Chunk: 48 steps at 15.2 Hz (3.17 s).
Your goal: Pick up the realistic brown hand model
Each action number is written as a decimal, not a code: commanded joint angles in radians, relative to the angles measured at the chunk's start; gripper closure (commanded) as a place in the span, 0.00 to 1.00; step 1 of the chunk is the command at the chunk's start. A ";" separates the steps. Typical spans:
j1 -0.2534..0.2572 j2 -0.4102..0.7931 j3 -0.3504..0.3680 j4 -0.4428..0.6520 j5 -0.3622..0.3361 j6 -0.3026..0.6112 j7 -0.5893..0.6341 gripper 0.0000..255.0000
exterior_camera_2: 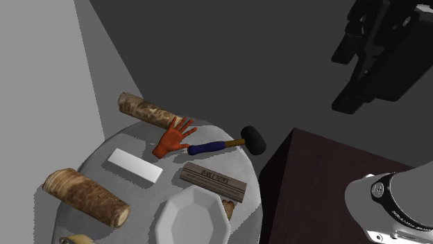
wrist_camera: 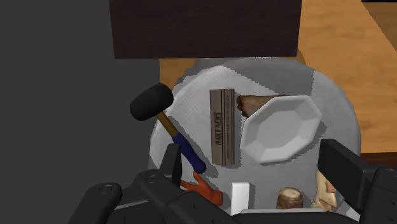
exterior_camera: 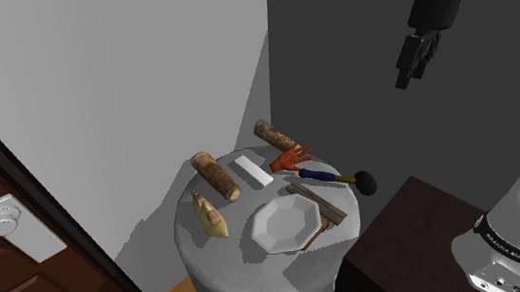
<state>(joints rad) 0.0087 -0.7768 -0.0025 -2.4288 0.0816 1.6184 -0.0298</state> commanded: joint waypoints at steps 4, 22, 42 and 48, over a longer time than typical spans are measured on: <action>0.007 0.087 -0.059 -0.004 -0.026 0.067 -0.114 0.00; 0.056 0.825 -0.274 0.293 0.034 0.338 -0.789 0.00; -0.040 1.732 -0.140 1.194 0.097 0.188 -1.232 0.00; -0.044 1.790 -0.135 1.213 0.102 0.227 -1.235 0.00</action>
<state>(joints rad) -0.0344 1.0010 -0.1388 -1.2223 0.1826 1.8386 -1.2644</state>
